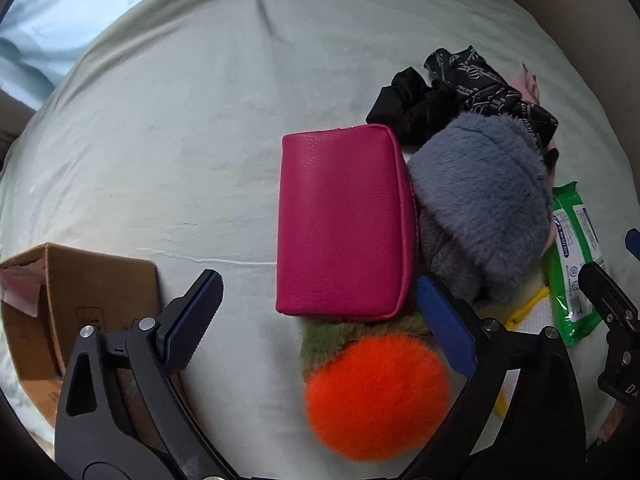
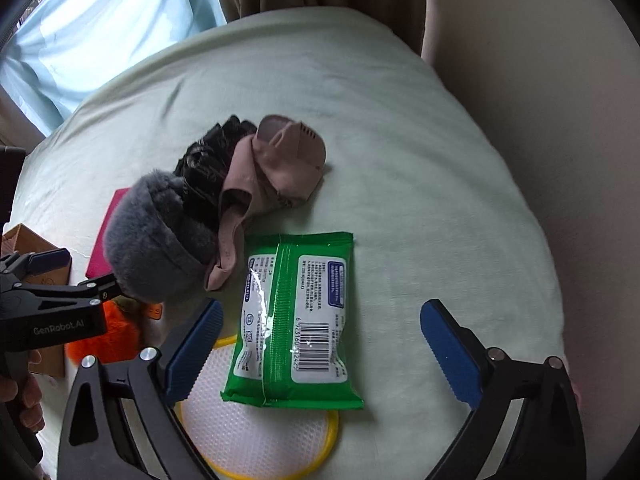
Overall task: Organize soft objects
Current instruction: 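Grasp the pink pouch with the left tool while the right tool grasps the green wipes pack, then carry the pink pouch and green wipes into the cardboard box with both tools and release, then lift both tools out of the box and move back toward the remaining items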
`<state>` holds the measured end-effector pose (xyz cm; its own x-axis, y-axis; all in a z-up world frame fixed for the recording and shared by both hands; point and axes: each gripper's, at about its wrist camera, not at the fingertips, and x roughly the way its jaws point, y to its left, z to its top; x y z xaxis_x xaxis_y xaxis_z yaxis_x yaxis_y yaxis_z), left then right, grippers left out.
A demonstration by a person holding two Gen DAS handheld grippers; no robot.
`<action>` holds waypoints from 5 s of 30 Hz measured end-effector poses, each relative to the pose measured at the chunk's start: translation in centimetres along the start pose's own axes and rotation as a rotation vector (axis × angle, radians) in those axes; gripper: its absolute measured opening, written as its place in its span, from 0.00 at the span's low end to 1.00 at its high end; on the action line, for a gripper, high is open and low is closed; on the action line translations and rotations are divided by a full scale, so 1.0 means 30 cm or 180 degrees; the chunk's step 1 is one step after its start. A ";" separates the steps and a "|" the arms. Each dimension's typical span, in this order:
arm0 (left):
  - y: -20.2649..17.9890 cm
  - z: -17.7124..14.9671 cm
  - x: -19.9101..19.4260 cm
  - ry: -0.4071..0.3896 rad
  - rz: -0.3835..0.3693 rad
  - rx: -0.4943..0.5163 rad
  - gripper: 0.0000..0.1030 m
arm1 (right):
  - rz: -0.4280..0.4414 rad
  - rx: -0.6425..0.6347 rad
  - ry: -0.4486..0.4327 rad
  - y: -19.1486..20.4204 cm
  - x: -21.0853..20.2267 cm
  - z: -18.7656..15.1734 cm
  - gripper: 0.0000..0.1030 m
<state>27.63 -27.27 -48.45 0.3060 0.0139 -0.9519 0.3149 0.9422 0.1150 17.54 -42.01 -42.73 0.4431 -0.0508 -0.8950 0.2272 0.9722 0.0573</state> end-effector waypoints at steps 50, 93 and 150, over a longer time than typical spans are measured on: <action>0.011 0.092 -0.382 -0.0662 -0.0341 0.0111 0.43 | 0.0018 0.0037 -0.0411 0.059 -0.306 0.082 0.32; 1.273 -0.255 -0.642 -0.0510 -0.0416 -0.0075 0.43 | 0.0512 0.0111 0.0036 1.252 -0.569 0.121 0.32; 1.261 -0.389 -0.528 -0.0120 -0.0482 0.0238 1.00 | 0.0686 0.0517 0.0955 1.225 -0.342 0.024 1.00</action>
<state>24.21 12.07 -32.34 0.2829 -0.1403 -0.9488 0.4255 0.9049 -0.0069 21.97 -5.94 -31.12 0.2282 0.2426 -0.9429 0.3016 0.9032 0.3053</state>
